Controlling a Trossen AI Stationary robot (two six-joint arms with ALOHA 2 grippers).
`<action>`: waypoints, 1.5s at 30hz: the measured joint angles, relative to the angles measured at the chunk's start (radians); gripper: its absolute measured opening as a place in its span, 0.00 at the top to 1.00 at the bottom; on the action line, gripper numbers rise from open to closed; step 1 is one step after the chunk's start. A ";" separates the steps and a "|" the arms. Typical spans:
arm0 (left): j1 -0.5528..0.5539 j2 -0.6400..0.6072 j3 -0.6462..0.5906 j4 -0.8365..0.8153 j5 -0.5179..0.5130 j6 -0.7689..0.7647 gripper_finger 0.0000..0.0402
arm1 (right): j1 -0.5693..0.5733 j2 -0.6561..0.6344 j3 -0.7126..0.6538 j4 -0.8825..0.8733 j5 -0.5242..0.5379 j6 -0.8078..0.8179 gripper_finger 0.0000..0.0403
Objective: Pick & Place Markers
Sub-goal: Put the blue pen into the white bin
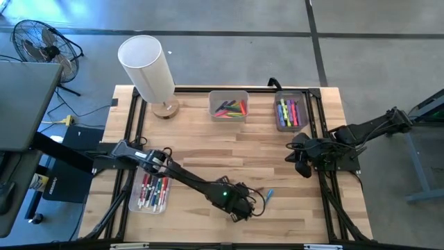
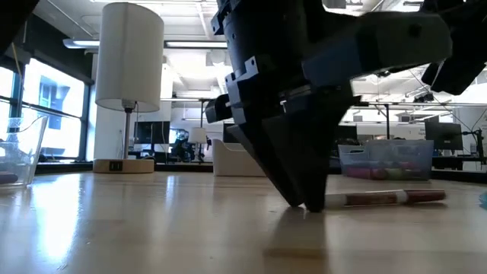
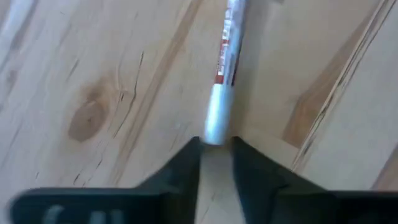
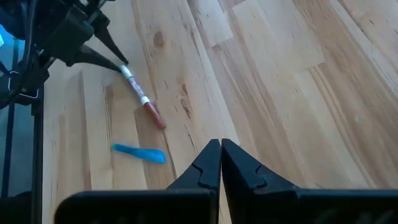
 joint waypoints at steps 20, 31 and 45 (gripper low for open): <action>0.028 0.019 0.212 -0.201 0.010 0.126 0.99 | 0.000 0.000 0.000 0.005 0.016 -0.004 1.00; 0.140 -0.010 0.243 0.011 0.070 0.252 0.99 | 0.000 0.001 0.000 0.007 0.008 -0.012 0.99; 0.229 -0.010 0.244 0.162 0.277 0.526 0.84 | 0.000 0.001 0.000 0.008 0.004 0.007 1.00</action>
